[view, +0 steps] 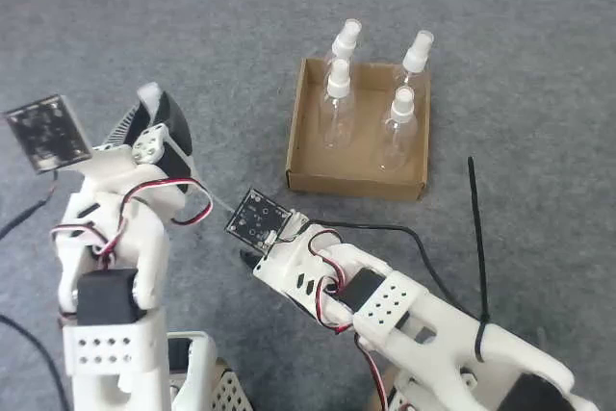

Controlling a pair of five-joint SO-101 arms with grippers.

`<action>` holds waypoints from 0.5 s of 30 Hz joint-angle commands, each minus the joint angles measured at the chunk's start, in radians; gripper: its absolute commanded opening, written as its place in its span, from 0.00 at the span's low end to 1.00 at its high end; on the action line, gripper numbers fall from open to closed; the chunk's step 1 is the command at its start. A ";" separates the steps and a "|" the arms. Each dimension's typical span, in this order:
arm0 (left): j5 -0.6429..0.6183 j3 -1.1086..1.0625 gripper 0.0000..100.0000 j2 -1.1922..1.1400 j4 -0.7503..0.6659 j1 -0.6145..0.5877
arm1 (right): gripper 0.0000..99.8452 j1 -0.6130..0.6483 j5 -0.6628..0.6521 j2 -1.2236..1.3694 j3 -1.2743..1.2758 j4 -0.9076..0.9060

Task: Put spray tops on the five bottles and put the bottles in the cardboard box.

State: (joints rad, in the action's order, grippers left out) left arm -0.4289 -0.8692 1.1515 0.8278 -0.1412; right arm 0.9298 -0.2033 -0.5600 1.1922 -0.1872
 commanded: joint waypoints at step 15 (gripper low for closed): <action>-0.008 0.015 0.01 0.018 0.046 0.092 | 0.01 -0.048 0.009 -0.048 -0.011 0.030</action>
State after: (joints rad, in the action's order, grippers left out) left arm -0.4289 -0.8692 1.1531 0.8523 -0.0875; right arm 0.8915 -0.2033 -0.5600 1.1937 -0.1872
